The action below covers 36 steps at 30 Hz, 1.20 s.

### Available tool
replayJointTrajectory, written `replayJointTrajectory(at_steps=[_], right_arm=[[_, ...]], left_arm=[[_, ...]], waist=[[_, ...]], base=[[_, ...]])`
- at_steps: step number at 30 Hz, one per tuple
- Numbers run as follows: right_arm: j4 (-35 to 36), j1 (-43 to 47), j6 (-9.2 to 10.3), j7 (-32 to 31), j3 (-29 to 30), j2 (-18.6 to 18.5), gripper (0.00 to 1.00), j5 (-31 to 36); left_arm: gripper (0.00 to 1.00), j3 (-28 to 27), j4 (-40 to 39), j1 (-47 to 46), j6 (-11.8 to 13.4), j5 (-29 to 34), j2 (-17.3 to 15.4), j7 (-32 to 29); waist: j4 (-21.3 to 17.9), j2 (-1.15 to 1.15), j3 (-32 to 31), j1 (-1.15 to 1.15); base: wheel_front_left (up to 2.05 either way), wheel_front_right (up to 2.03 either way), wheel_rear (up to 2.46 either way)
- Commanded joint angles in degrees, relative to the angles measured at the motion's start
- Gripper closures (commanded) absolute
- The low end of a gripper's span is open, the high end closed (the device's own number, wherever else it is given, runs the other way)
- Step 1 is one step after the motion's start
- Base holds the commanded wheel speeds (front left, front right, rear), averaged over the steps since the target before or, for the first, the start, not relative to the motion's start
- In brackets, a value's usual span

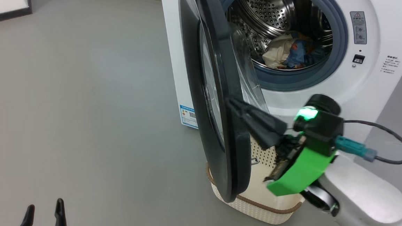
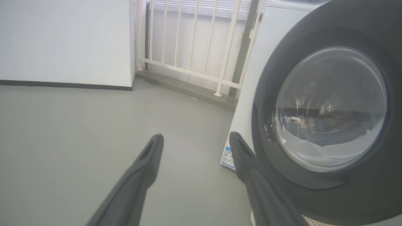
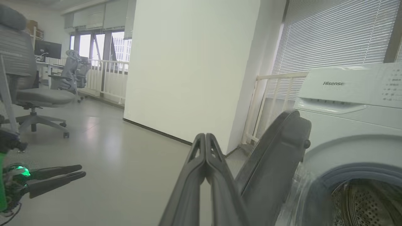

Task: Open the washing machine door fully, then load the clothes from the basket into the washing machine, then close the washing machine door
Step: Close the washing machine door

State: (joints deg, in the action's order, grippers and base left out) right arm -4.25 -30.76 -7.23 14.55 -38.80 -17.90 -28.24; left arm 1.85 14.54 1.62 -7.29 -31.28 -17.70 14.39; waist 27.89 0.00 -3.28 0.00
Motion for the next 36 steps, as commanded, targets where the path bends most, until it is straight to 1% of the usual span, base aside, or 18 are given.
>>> replayJointTrajectory(at_steps=[1,8,15,16,22,36], right_arm=[[1.17,-2.42,-0.25,0.45,-1.6,0.7,1.0,-0.01],[-1.44,-9.42,-0.25,0.45,-10.99,3.52,1.0,-1.77],[-8.39,-12.4,-0.25,0.45,-17.97,5.79,1.0,-5.34],[-8.39,-12.4,-0.25,0.45,-17.97,5.79,1.0,-5.34],[-13.67,-13.57,-0.25,0.45,-21.93,7.22,1.0,-7.24],[-24.19,-12.65,-0.25,0.45,-24.99,9.36,1.0,-10.48]], left_arm=[[0.0,-2.29,-1.76,-1.96,-0.2,0.02,-1.06,0.61],[0.0,-2.92,-2.38,-1.99,-0.2,0.38,-0.33,0.61],[0.0,-3.75,-3.11,-1.76,-0.2,0.45,0.55,0.61],[0.0,-3.75,-3.11,-1.76,-0.2,0.45,0.55,0.61],[0.0,-4.18,-3.5,-1.44,-0.2,0.52,0.77,0.61],[0.0,-3.86,-2.99,-1.57,-0.2,0.6,0.2,0.61]], waist=[[0.05,0.0,0.06,0.0],[0.33,0.0,0.42,0.0],[0.73,0.0,1.01,0.0],[0.73,0.0,1.01,0.0],[0.9,0.0,1.28,0.0],[0.42,0.0,0.61,0.0]], base=[[0.0,0.0,0.0],[0.0,0.0,0.0],[0.0,0.0,0.0],[0.0,0.0,0.0],[0.0,0.0,0.0],[0.0,0.0,0.0]])
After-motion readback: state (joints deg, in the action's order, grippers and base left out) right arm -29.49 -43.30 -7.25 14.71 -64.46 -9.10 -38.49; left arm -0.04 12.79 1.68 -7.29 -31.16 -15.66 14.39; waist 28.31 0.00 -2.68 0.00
